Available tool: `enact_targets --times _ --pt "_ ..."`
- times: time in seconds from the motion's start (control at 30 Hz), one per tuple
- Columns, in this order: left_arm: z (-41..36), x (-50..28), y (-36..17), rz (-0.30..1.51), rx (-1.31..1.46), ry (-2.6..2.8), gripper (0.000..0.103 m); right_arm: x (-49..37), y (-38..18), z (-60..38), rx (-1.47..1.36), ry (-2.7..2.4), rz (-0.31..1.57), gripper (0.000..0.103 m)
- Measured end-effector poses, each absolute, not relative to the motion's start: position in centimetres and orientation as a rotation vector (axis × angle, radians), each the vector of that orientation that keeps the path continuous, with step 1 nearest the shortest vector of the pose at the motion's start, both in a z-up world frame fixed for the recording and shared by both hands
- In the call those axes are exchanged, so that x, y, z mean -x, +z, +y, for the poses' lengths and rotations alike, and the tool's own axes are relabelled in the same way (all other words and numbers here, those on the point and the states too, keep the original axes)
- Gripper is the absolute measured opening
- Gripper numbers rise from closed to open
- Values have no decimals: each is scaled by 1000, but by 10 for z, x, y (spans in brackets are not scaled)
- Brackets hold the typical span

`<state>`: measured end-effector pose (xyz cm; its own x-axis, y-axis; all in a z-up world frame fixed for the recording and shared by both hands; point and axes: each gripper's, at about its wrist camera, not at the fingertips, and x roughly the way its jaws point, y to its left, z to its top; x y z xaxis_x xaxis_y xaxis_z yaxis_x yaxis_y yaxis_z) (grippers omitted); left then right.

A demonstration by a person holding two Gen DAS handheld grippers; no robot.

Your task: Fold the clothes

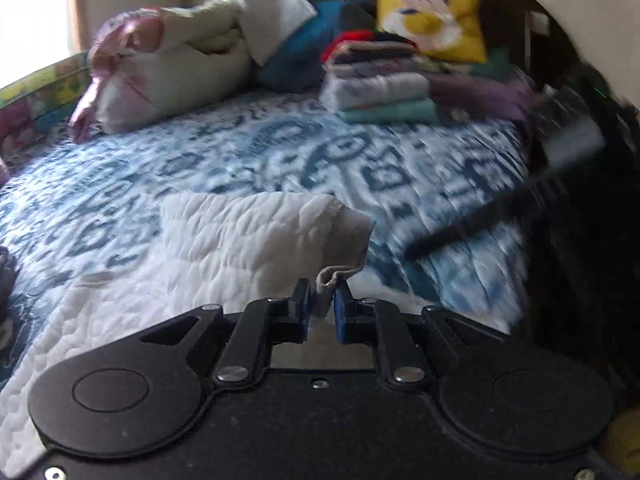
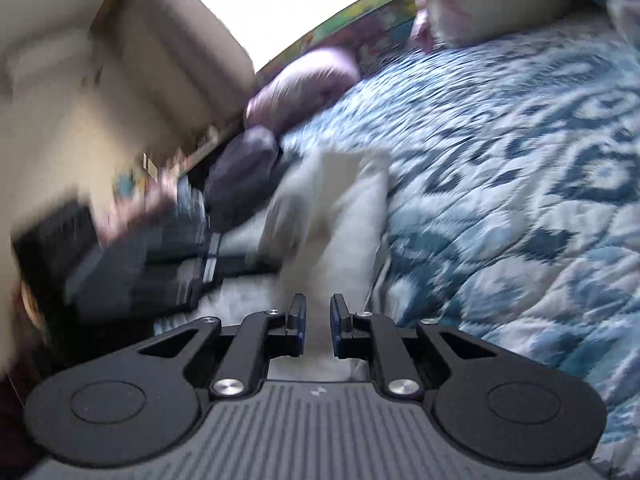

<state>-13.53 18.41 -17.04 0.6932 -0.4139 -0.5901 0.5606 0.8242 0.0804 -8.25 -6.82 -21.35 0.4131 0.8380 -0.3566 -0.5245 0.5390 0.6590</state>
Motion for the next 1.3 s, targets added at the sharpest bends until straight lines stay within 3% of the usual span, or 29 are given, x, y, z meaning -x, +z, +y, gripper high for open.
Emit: enact_targets --times 0.1,0.2,0.27,0.33,0.4,0.43,0.47,0.7,0.9,1.13,1.3 --pt "178 135 -175 617 -303 -560 11 71 -217 -80 -626 867 730 22" --pt "172 137 -181 650 -349 -573 11 64 -222 -74 -669 855 741 37" --pt "169 140 -183 665 -368 -589 11 63 -224 -65 -660 850 749 53" --pt "167 141 -184 665 -379 -590 10 65 -225 -54 -602 828 743 58" --pt "168 141 -183 663 -379 -592 11 66 -227 -44 -562 812 741 53" --pt "172 142 -180 663 -362 -597 11 65 -228 -40 -542 808 751 30" --pt "176 142 -177 663 -342 -604 11 64 -231 -35 -517 801 776 14" --pt "207 122 -149 456 -129 -386 11 65 -237 -35 -496 765 828 14" --pt "201 54 -171 521 -96 -172 11 69 -236 -33 -480 783 819 13" --pt "182 32 -177 535 -190 -240 11 77 -218 -37 -475 839 757 10" --pt "176 15 -195 607 -248 -246 11 73 -232 -24 -387 824 874 9"
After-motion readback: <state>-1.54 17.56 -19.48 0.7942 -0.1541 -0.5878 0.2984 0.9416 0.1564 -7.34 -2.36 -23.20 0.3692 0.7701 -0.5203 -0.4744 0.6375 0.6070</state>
